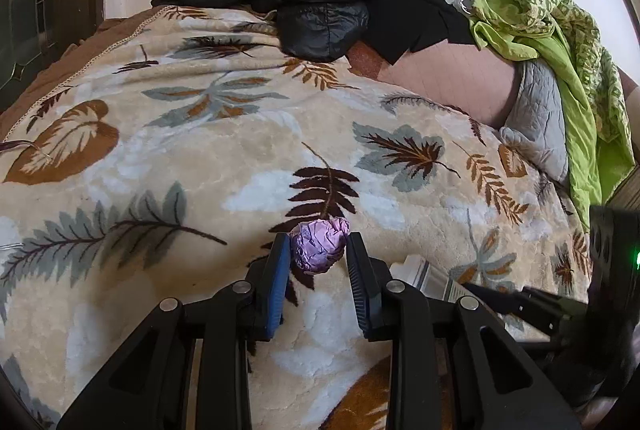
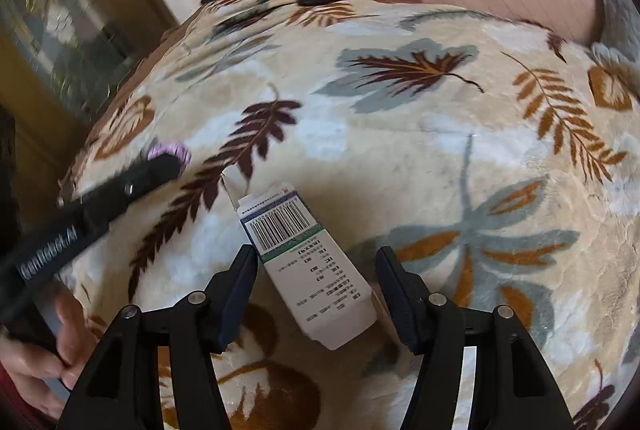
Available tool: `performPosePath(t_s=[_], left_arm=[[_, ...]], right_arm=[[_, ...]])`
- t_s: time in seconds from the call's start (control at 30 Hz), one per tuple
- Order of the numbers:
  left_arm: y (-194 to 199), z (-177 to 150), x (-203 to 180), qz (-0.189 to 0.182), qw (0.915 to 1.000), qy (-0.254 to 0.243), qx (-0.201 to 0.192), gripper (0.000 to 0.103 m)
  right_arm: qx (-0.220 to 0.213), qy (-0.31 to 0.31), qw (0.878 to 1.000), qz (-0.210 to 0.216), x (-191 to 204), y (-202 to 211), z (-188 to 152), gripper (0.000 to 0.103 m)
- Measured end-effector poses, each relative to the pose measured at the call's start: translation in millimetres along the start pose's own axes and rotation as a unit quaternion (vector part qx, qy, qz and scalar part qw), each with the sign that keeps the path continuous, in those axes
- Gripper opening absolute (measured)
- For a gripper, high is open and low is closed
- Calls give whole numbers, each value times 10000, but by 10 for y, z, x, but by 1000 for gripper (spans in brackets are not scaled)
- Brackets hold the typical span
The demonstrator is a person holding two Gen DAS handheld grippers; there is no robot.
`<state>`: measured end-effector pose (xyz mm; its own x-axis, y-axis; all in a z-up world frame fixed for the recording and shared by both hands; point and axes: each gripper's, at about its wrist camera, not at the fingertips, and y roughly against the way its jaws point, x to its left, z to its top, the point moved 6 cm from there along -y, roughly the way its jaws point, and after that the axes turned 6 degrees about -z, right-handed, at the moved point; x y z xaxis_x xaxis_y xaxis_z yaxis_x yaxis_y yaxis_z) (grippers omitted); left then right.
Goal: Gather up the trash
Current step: 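Grasp and lift the white medicine box with the right gripper while the left holds the wrapper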
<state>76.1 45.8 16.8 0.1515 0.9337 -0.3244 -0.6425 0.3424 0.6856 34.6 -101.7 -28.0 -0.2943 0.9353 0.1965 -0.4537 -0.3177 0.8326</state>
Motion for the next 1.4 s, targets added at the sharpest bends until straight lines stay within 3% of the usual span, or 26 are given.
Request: performPosePath(t_s=[0.13, 0.23, 0.37, 0.5, 0.67, 0.77, 0.97, 1.4], left_arm=[[19, 2, 23, 1, 10000, 23, -12, 28], [32, -6, 9, -28, 10000, -5, -12, 28], [51, -21, -88, -79, 9999, -118, -33, 28], [36, -79, -273, -124, 9993, -359, -15, 28], [18, -197, -555, -141, 9968, -781, -5, 28], [23, -250, -685, -106, 9948, -1012, -36, 28], [26, -328, -878, -3, 9896, -1429, -140, 28], [34, -335, -897, 40, 9884, -1506, -189, 28]], right_arm=[[-60, 37, 9999, -155, 13, -1, -145, 47], [-178, -148, 9994, -260, -13, 119, -213, 43], [-608, -941, 9928, -420, -176, 409, -262, 43], [-1031, -1921, 9744, -553, -368, 726, -380, 43], [-1336, -2432, 9578, -747, -507, 944, -567, 43], [-1505, -2486, 9529, -869, -596, 1005, -548, 43], [-1565, -2573, 9508, -728, -653, 982, -491, 43], [-1595, -2473, 9542, -530, -560, 958, -457, 43]])
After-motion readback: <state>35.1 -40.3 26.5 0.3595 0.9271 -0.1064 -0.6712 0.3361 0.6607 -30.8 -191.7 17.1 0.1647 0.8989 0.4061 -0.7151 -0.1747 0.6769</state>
